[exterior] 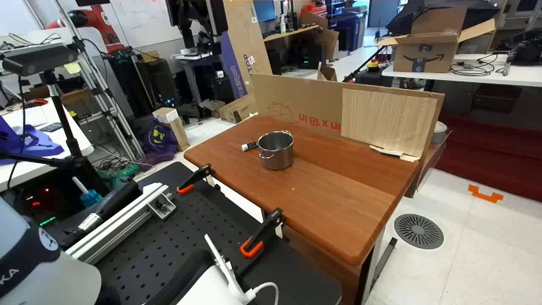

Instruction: Put the marker in the silver pot

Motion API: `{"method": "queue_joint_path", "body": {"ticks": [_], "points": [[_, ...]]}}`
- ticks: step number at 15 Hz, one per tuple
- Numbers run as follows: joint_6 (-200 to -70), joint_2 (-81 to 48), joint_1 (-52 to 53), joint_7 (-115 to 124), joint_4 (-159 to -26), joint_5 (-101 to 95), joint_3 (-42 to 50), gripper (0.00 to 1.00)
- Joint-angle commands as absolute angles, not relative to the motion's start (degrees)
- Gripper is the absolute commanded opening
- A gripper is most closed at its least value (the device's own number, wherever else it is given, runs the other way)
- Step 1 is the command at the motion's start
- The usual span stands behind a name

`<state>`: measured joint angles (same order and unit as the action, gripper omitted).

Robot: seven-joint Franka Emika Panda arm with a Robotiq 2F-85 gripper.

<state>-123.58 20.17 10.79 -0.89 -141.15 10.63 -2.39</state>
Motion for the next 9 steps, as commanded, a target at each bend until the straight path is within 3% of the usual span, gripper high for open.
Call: {"method": "queue_joint_path", "body": {"ticks": [1,9], "points": [[-123.4,20.2,9.7,-1.2,-141.0,11.0,-3.4,1.00],[-124.4,18.7,9.2,-0.9,-139.7,11.1,-3.2,1.00]]}}
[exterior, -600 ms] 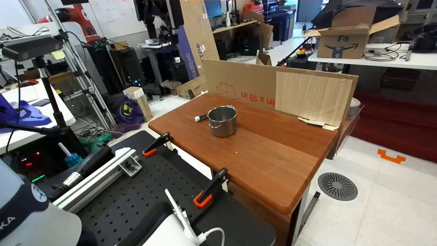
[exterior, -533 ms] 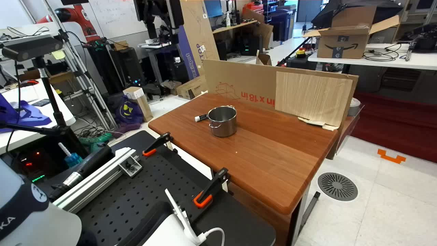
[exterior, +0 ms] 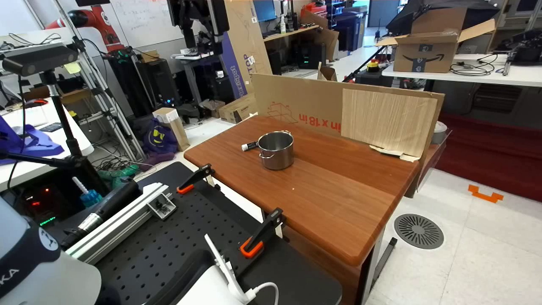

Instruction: Put the marker in the silver pot

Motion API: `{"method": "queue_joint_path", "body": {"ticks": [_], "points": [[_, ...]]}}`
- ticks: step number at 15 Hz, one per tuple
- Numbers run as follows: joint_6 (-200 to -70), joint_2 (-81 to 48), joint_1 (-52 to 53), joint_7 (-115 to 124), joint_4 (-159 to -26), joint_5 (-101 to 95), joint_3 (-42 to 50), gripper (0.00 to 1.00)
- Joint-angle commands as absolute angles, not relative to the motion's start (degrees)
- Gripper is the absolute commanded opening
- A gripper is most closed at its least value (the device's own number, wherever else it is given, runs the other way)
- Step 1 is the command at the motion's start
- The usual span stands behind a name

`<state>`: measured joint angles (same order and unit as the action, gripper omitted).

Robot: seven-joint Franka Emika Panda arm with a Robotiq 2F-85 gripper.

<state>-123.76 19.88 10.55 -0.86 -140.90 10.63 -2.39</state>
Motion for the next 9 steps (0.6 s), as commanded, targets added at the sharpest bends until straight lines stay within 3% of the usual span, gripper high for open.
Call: {"method": "queue_joint_path", "body": {"ticks": [1,9], "points": [[-125.0,18.2,9.0,-0.8,-139.4,11.2,-3.1,1.00],[-127.3,10.8,7.1,2.6,-133.6,11.9,-3.1,1.00]]}}
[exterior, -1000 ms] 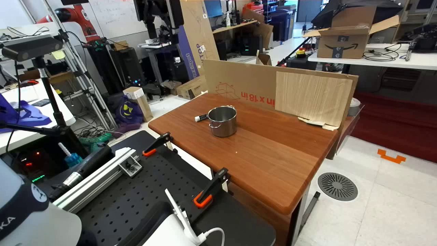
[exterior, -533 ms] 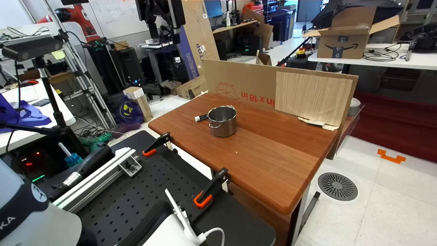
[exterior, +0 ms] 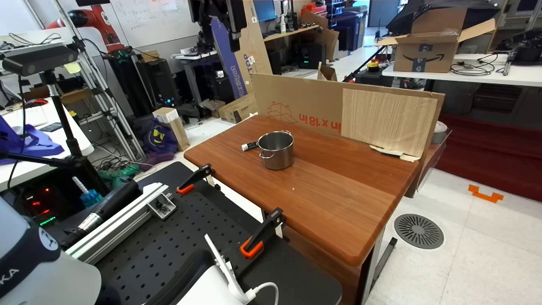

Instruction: Put the marker in the silver pot

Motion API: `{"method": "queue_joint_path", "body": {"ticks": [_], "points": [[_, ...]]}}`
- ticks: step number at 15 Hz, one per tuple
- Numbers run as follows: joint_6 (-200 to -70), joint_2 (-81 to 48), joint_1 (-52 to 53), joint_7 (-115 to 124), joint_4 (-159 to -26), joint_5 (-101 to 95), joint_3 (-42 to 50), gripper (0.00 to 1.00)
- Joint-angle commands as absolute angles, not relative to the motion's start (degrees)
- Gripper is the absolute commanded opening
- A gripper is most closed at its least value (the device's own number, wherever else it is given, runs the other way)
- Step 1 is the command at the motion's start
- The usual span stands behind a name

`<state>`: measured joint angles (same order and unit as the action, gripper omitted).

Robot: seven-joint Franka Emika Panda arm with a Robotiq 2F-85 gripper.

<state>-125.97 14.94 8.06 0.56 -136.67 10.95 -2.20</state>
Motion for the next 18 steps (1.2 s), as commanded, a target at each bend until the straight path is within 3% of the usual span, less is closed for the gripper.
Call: {"method": "queue_joint_path", "body": {"ticks": [1,18], "points": [[-127.9,9.5,7.0,3.6,-132.8,11.7,-3.3,1.00],[-137.1,-19.4,9.6,22.4,-119.4,5.1,-2.8,1.00]]}}
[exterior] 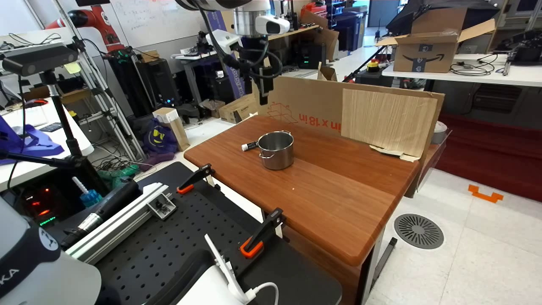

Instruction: Put the marker in the silver pot

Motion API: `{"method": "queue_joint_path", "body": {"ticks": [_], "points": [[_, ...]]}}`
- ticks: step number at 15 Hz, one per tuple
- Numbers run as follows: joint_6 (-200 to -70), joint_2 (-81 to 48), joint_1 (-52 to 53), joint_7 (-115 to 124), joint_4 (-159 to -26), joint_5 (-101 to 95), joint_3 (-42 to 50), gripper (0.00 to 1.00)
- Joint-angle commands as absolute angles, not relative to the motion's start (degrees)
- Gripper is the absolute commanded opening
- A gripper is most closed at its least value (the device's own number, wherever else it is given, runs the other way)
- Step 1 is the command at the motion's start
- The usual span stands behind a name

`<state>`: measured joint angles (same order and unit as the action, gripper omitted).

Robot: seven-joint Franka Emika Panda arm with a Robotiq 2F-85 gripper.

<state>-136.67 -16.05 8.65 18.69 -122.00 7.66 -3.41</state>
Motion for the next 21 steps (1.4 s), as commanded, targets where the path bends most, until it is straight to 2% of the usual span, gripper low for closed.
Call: {"method": "queue_joint_path", "body": {"ticks": [1,20,21], "points": [[-137.1,-20.5,9.9,23.1,-118.9,4.6,-2.7,1.00],[-135.0,-36.6,14.7,27.4,-109.0,1.6,0.7,1.00],[-134.9,-37.0,14.8,27.4,-108.7,1.7,0.8,0.85]]}}
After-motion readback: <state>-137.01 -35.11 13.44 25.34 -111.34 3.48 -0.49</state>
